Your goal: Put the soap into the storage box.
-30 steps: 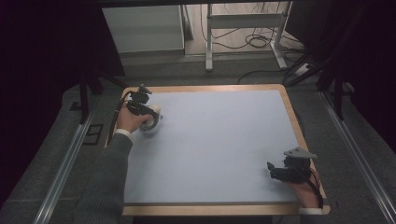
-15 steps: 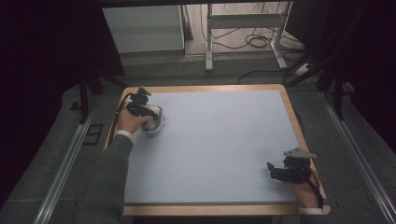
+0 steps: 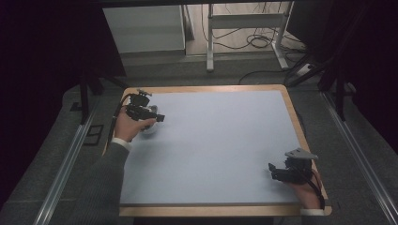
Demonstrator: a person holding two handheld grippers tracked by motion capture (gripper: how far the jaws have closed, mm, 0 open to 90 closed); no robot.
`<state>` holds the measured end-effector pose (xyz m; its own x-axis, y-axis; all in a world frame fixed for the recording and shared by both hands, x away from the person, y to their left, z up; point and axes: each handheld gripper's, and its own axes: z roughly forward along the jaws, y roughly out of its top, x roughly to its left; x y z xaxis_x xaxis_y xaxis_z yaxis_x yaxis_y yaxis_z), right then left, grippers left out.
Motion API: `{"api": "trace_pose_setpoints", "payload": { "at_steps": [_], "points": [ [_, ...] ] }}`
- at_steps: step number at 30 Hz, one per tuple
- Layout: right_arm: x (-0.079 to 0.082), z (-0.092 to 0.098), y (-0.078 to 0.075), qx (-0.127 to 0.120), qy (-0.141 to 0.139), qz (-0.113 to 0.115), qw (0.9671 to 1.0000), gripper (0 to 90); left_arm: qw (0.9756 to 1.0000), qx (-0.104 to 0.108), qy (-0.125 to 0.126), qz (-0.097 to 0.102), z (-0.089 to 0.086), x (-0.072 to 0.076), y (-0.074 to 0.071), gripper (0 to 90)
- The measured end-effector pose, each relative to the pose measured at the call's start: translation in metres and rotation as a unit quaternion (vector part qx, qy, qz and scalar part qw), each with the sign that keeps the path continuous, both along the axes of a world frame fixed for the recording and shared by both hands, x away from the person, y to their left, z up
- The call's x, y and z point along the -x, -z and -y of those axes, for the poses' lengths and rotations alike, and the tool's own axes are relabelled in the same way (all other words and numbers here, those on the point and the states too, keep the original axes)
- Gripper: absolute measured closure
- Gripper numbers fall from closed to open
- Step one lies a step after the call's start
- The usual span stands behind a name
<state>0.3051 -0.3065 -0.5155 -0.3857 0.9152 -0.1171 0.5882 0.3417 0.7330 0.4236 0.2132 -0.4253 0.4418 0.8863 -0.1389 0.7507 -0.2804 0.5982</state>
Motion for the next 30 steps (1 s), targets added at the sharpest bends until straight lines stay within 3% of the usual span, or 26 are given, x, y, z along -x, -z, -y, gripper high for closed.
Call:
{"api": "trace_pose_setpoints", "payload": {
  "at_steps": [6, 12, 16, 21, 25, 30],
  "points": [
    [0.001, -0.002, 0.000, 0.002, -0.003, 0.000, 1.0000, 7.2, 0.9993, 0.018, 0.025, 0.021, 0.003, 0.028, -0.002, 24.0],
    [0.001, -0.004, 0.000, 0.003, -0.006, 0.001, 1.0000, 7.2, 0.9979, 0.029, 0.050, 0.029, 0.006, 0.057, 0.007, 24.0],
    [0.001, -0.004, -0.001, 0.004, -0.007, 0.002, 1.0000, 7.2, 0.9968, 0.025, 0.070, 0.029, 0.011, 0.073, 0.025, 24.3],
    [0.001, -0.004, 0.000, 0.007, -0.008, 0.001, 0.9999, 7.2, 0.9960, 0.014, 0.087, 0.016, 0.022, 0.089, 0.057, 24.0],
    [0.001, -0.004, -0.001, 0.006, -0.009, 0.003, 0.9999, 7.2, 0.9959, -0.004, 0.090, 0.009, 0.029, 0.097, 0.075, 23.2],
    [0.001, -0.003, 0.000, 0.007, -0.008, 0.002, 0.9999, 7.2, 0.9961, 0.004, 0.088, 0.008, 0.030, 0.105, 0.088, 23.0]
  ]
}}
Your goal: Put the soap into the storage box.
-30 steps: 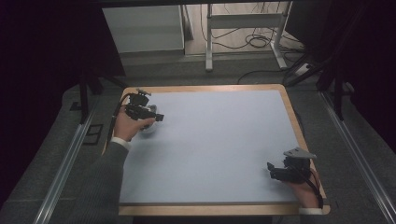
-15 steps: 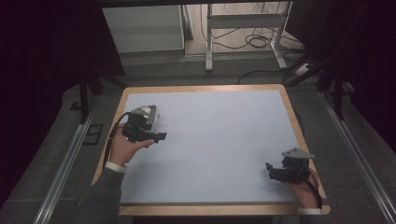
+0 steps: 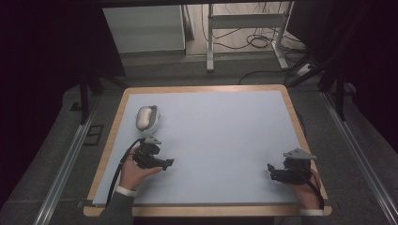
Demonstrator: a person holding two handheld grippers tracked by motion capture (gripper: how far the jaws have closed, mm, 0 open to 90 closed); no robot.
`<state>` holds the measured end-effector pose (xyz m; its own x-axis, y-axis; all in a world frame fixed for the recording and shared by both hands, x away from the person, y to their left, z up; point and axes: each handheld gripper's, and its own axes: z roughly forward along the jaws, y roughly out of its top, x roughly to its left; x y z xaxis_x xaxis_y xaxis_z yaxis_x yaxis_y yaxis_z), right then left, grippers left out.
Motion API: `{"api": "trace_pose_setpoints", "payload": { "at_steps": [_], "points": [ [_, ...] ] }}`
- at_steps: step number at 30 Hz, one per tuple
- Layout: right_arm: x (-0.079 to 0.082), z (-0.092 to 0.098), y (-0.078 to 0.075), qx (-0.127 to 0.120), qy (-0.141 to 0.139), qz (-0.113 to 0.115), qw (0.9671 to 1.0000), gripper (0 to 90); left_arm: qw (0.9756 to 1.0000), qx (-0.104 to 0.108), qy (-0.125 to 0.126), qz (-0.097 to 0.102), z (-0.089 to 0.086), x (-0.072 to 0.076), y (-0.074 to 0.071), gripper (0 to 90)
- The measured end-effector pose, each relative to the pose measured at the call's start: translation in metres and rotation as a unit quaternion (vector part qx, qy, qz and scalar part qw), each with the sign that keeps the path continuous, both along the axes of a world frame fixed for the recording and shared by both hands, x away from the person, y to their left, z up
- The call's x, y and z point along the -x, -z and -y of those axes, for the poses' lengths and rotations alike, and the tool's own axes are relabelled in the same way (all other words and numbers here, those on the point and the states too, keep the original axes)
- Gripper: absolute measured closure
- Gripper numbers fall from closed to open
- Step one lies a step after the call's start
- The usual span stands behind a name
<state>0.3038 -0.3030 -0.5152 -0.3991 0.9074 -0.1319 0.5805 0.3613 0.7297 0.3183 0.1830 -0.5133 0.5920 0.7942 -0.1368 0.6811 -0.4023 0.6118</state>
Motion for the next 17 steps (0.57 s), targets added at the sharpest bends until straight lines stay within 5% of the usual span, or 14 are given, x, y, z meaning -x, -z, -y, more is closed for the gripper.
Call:
{"api": "trace_pose_setpoints", "payload": {
  "at_steps": [4, 8, 17],
  "points": [
    [0.000, 0.000, 0.000, 0.001, 0.001, 0.001, 1.0000, 7.2, 0.9998, 0.018, -0.006, 0.002, -0.005, 0.006, 0.004, 23.1],
    [0.000, -0.003, 0.001, 0.003, -0.001, 0.000, 1.0000, 7.2, 0.9999, 0.007, -0.008, 0.004, -0.005, 0.009, 0.007, 22.8],
    [0.000, -0.009, -0.001, 0.002, -0.010, 0.010, 0.9999, 7.2, 0.9994, 0.028, -0.018, 0.010, -0.011, 0.012, 0.004, 22.4]
  ]
}}
